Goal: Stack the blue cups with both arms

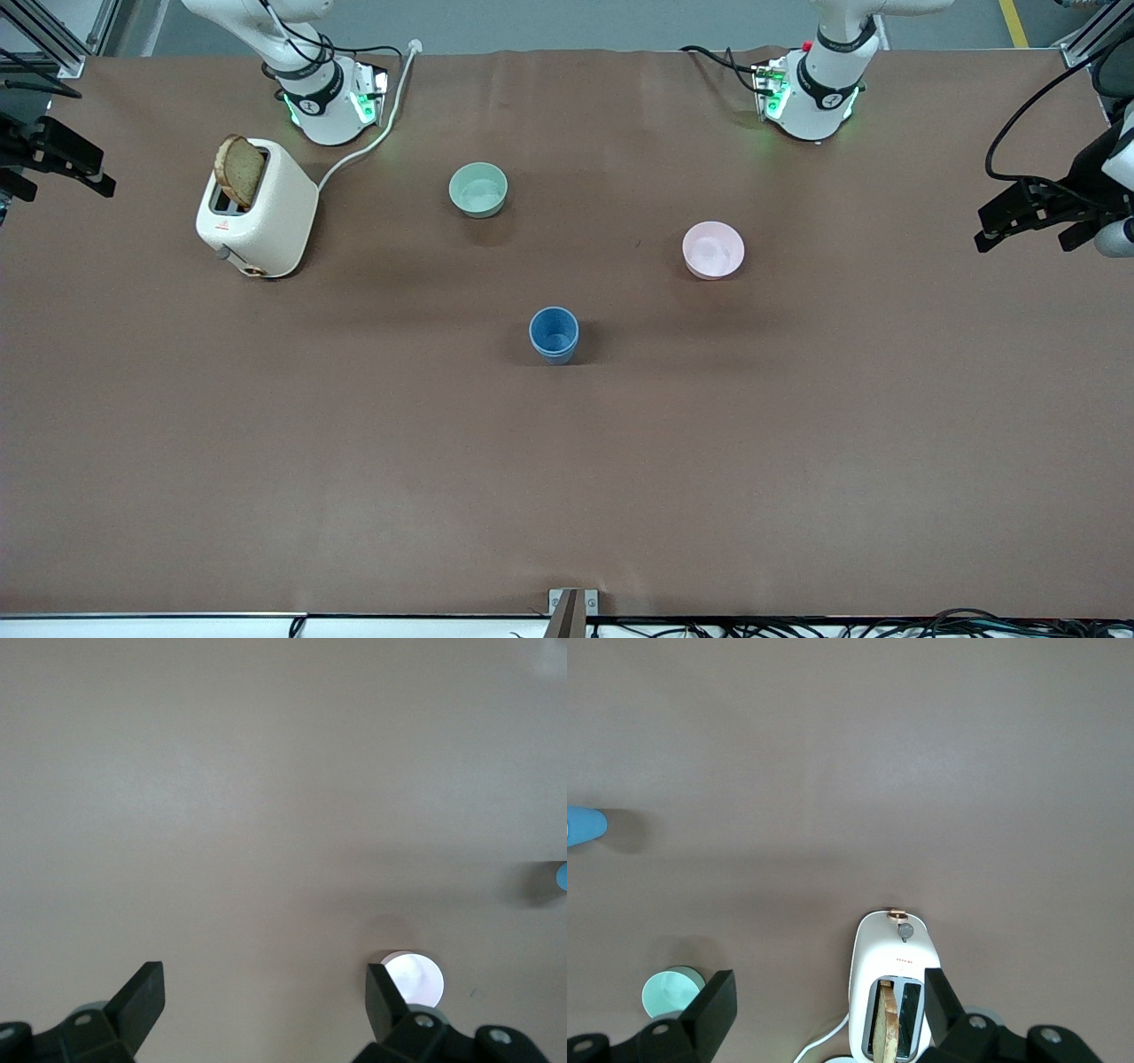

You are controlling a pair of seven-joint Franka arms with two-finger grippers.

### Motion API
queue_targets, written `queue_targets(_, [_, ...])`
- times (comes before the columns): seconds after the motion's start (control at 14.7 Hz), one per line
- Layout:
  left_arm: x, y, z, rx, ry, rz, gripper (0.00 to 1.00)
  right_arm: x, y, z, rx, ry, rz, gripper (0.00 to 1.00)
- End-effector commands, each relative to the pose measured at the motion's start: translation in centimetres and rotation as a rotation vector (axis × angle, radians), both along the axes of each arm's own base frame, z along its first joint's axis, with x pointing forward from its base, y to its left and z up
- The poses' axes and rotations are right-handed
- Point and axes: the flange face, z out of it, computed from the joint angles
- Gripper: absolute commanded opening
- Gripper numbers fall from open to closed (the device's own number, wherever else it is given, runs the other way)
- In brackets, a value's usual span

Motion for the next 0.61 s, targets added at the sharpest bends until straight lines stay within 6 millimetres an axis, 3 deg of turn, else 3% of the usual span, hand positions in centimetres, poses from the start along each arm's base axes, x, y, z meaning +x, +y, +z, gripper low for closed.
queue_targets(0.0, [-0.7, 0.35, 0.61, 0.006, 0.003, 0.007, 1.0, 0.3, -0.2, -0.21, -0.009, -0.002, -0.009, 0.94])
queue_targets(0.54, [-0.83, 0.64, 0.48, 0.01, 0.017, 0.011, 1.0, 0.85, 0.17, -0.8, -0.009, -0.007, -0.007, 0.94])
